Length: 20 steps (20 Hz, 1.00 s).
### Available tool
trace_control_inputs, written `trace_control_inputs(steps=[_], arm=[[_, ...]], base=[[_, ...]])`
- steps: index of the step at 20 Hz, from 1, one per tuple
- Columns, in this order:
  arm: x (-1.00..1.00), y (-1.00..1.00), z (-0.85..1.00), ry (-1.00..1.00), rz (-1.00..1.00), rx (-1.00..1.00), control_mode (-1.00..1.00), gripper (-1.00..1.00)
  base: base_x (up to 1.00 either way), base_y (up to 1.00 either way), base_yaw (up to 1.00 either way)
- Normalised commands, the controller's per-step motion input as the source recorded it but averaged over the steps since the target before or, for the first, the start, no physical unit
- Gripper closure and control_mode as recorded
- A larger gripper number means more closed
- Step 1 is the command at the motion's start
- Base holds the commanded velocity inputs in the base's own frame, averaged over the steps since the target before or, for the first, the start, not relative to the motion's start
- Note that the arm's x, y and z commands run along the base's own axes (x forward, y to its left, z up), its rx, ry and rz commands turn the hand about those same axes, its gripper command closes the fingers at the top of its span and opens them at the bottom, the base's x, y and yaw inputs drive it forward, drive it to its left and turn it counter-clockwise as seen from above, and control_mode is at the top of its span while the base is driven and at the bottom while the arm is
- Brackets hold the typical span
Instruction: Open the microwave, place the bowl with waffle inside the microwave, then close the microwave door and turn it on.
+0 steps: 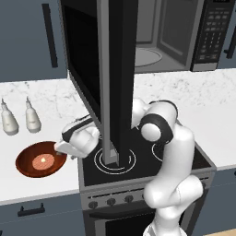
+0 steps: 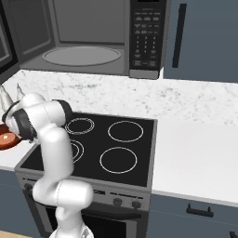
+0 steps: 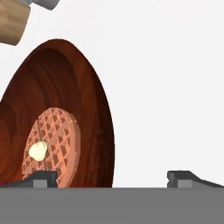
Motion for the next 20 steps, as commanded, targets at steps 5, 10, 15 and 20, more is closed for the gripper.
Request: trace_control_inputs(steps=[5, 10, 15, 20], arm=[[0.35, 0.19, -0.28, 0.03, 0.00, 0.00, -1.00, -1.00], [0.09, 0.15, -0.06, 0.03, 0.00, 0.00, -1.00, 1.00], [0.08, 0.05, -0.01, 0.09, 0.00, 0.00, -1.00, 1.00], [-0.02, 0.00, 0.00, -0.01, 0.00, 0.00, -1.00, 1.00]], base=[[0.00, 0.00, 0.00], [0.00, 0.00, 0.00], [0.00, 0.00, 0.00], [0.00, 0.00, 0.00]])
